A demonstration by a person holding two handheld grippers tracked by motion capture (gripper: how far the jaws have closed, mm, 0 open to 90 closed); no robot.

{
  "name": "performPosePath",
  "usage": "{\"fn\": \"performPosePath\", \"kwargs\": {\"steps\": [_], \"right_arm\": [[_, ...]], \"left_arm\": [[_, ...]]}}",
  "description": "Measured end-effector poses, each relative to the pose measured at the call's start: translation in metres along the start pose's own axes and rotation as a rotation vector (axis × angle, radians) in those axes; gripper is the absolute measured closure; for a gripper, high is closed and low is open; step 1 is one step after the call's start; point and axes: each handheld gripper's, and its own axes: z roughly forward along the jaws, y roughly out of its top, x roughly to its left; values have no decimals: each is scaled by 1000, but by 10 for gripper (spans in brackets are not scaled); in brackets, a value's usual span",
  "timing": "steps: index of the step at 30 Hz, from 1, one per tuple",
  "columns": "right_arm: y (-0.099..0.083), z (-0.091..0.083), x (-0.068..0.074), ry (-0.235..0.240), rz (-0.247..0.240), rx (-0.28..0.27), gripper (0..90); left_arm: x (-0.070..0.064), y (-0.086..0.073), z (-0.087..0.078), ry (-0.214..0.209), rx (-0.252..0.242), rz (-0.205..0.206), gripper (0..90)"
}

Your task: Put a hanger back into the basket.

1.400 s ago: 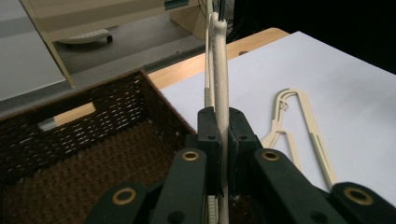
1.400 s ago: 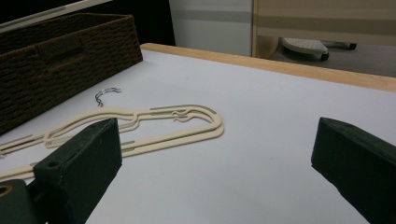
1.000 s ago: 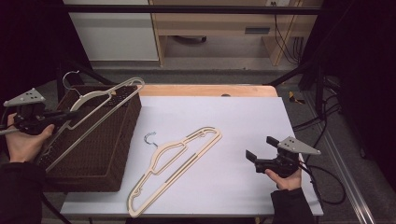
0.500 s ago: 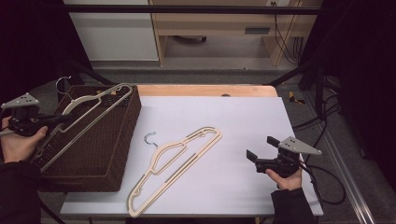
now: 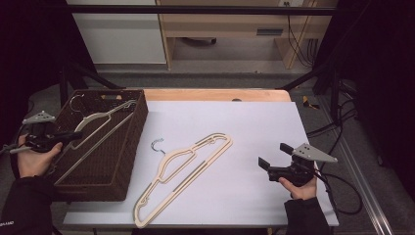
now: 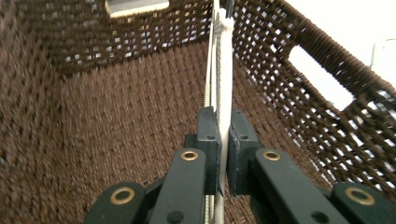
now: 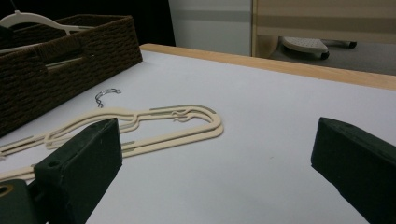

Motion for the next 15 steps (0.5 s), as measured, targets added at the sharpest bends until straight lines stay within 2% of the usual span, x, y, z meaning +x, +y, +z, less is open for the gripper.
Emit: {"fn": "performPosePath", "kwargs": {"steps": [6,9,12,13,15], "right_arm": [[-1,1,0,4,-4,8,22],[-1,1,1,3,-3,8,22],[-1,2,1,3,-1,9,23],[-1,2,1,4,-1,10,23],[-1,2,1,5,-2,13,23]], "left_arm": [[4,-8,6,20,37,-40,846],[8,-13,8,51,84,-49,837],[13,-16,7,67,90,-98,829],[15,-17,6,73,102,-99,823],[18,-17,6,94,139,-126,798]]}}
